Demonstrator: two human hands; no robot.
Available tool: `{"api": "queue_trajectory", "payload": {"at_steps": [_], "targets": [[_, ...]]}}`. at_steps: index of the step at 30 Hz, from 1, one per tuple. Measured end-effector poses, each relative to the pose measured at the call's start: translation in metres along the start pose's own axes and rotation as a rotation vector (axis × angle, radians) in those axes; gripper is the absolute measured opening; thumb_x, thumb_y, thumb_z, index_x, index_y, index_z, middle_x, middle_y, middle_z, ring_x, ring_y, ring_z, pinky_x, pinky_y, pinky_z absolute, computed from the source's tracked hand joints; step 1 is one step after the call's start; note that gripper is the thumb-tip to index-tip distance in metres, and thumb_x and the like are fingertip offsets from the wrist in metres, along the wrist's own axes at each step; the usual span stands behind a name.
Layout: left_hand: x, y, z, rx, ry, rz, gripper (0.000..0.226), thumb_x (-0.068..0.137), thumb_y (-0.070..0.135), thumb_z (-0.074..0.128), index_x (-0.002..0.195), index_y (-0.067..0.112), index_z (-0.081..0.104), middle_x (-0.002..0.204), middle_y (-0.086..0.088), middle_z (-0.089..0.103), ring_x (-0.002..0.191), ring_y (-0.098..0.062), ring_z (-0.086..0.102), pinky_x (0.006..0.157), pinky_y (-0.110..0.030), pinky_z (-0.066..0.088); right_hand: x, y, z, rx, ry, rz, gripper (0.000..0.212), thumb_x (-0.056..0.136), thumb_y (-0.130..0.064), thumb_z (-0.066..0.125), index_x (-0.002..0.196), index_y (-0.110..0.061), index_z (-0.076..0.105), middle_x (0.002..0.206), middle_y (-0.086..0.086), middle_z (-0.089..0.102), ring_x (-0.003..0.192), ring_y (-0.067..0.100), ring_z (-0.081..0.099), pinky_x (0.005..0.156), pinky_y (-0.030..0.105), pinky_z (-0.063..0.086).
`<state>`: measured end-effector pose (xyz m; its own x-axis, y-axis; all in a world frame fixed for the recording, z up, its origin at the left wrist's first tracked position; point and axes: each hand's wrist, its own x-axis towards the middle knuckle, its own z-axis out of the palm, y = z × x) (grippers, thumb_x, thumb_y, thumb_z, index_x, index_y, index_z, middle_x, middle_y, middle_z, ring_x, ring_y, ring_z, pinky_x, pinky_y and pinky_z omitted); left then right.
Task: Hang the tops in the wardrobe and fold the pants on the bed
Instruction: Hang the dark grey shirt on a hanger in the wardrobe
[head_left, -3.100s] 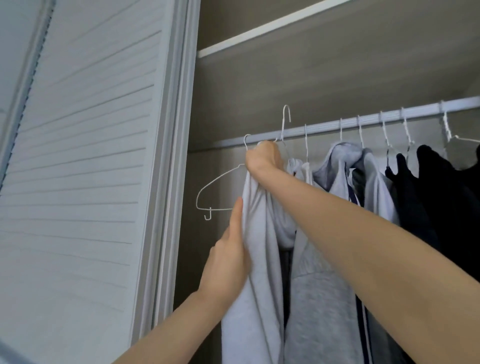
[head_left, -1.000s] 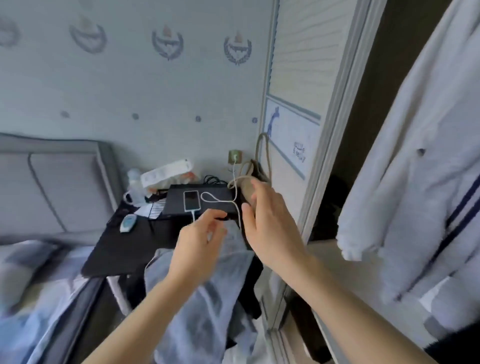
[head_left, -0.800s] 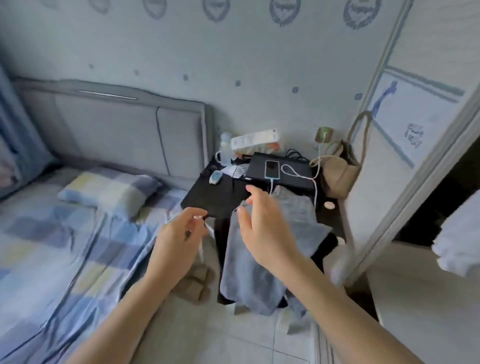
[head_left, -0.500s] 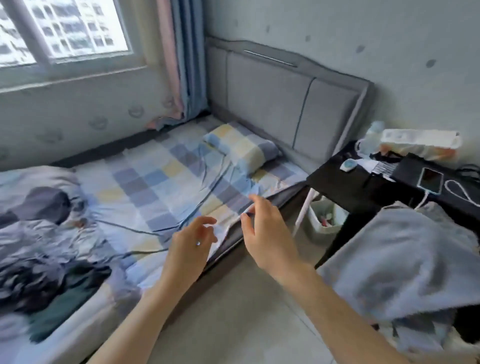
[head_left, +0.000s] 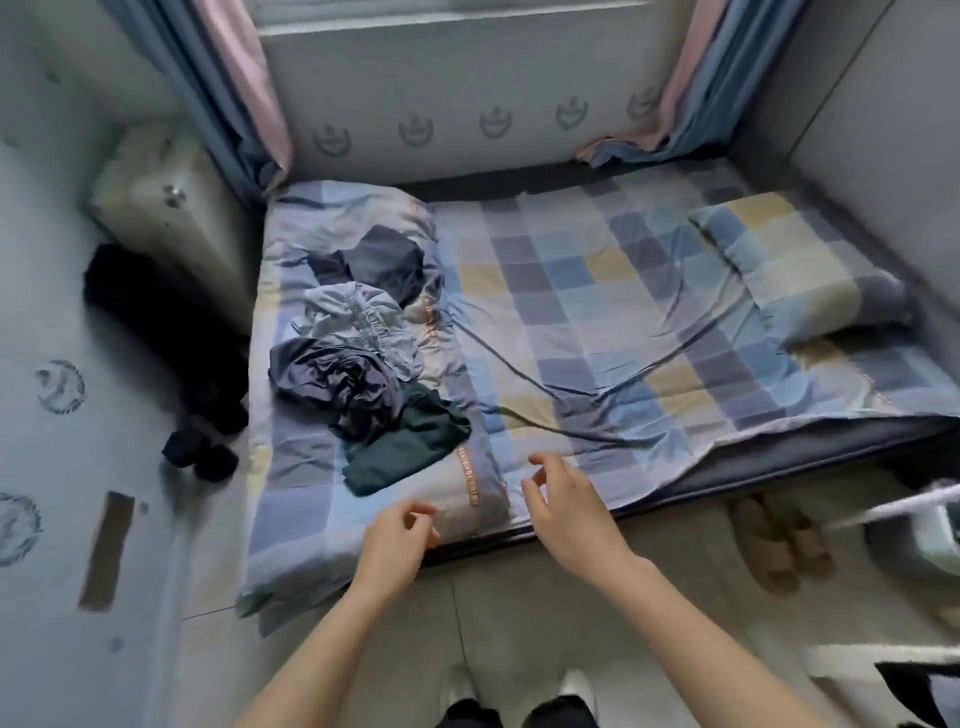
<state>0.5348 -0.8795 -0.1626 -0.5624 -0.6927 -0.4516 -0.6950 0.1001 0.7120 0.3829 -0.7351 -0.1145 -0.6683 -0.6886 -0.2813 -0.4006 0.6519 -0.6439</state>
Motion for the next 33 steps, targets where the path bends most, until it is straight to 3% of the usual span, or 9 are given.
{"api": "queue_trajectory", "payload": {"at_steps": [3,7,10,13,19,23,26,29,33], "targets": [[0.055,-0.014,-0.023,0.067,-0.058,-0.103,0.021,0.091,0.009,0.049,0.086,0.024,0.064,0.076,0.003,0.071,0.080,-0.021,0.065,0.073,-0.029,0.048,0.044,-0.009,0.021,-0.026,-0.082,0.021,0.034,0.099,-0.028,0.042,0.129,-0.012,0.047,0.121,0.007,0.059,0.113,0.025,0.052,0.085,0.034,0.041],[0.130,-0.031,-0.044,0.105,-0.046,-0.173,0.019,0.091,0.010,0.048,0.083,0.019,0.063,0.085,-0.001,0.068,0.082,-0.022,0.060,0.066,-0.029,0.044,0.130,-0.018,0.043,-0.085,-0.208,0.019,0.031,0.099,-0.026,0.042,0.125,-0.012,0.050,0.119,0.011,0.062,0.109,0.029,0.055,0.084,0.036,0.044],[0.177,-0.042,-0.047,0.260,-0.033,-0.211,0.019,0.090,0.012,0.047,0.091,0.016,0.066,0.091,-0.001,0.065,0.086,-0.022,0.058,0.068,-0.028,0.042,0.196,-0.021,0.060,-0.100,-0.289,0.010,0.030,0.099,-0.028,0.042,0.122,-0.011,0.052,0.116,0.011,0.062,0.105,0.028,0.056,0.077,0.032,0.041],[0.223,-0.058,-0.045,0.361,-0.036,-0.264,0.023,0.088,0.013,0.047,0.100,0.014,0.066,0.107,-0.006,0.065,0.097,-0.027,0.059,0.078,-0.032,0.048,0.263,-0.022,0.083,-0.129,-0.355,-0.005,0.028,0.099,-0.027,0.044,0.117,-0.009,0.055,0.114,0.011,0.063,0.105,0.027,0.056,0.080,0.032,0.041],[0.312,-0.094,-0.045,0.314,-0.018,-0.340,0.038,0.092,0.017,0.050,0.129,0.012,0.052,0.134,-0.008,0.050,0.122,-0.027,0.049,0.097,-0.034,0.043,0.377,-0.030,0.149,-0.155,-0.447,-0.021,0.025,0.098,-0.026,0.042,0.109,-0.011,0.058,0.109,0.007,0.063,0.105,0.026,0.056,0.081,0.033,0.041],[0.377,-0.129,-0.045,0.354,-0.074,-0.340,0.045,0.091,0.021,0.051,0.135,0.013,0.050,0.141,-0.009,0.047,0.129,-0.028,0.044,0.105,-0.037,0.039,0.429,-0.028,0.206,-0.207,-0.516,-0.061,0.026,0.099,-0.026,0.040,0.106,-0.007,0.057,0.107,0.010,0.063,0.102,0.030,0.055,0.078,0.035,0.040],[0.428,-0.158,-0.046,0.410,-0.122,-0.316,0.045,0.090,0.024,0.053,0.133,0.014,0.054,0.145,-0.008,0.043,0.133,-0.029,0.040,0.108,-0.039,0.037,0.466,-0.025,0.247,-0.186,-0.550,-0.027,0.025,0.099,-0.028,0.041,0.088,-0.010,0.056,0.088,0.008,0.060,0.089,0.028,0.052,0.072,0.033,0.036],[0.476,-0.187,-0.043,0.433,-0.111,-0.319,0.045,0.091,0.024,0.053,0.136,0.015,0.052,0.158,-0.012,0.023,0.145,-0.030,0.019,0.115,-0.041,0.028,0.503,-0.022,0.294,-0.117,-0.528,0.052,0.035,0.099,-0.030,0.045,0.067,-0.015,0.045,0.067,0.001,0.045,0.065,0.019,0.043,0.060,0.031,0.031],[0.518,-0.213,-0.037,0.344,-0.050,-0.294,0.048,0.094,0.028,0.054,0.140,0.016,0.049,0.164,-0.002,0.002,0.150,-0.027,-0.006,0.119,-0.043,0.018,0.531,-0.016,0.343,-0.068,-0.557,0.049,0.026,0.094,-0.031,0.054,0.100,-0.010,0.069,0.086,-0.001,0.056,0.084,0.015,0.050,0.074,0.026,0.037]]}}
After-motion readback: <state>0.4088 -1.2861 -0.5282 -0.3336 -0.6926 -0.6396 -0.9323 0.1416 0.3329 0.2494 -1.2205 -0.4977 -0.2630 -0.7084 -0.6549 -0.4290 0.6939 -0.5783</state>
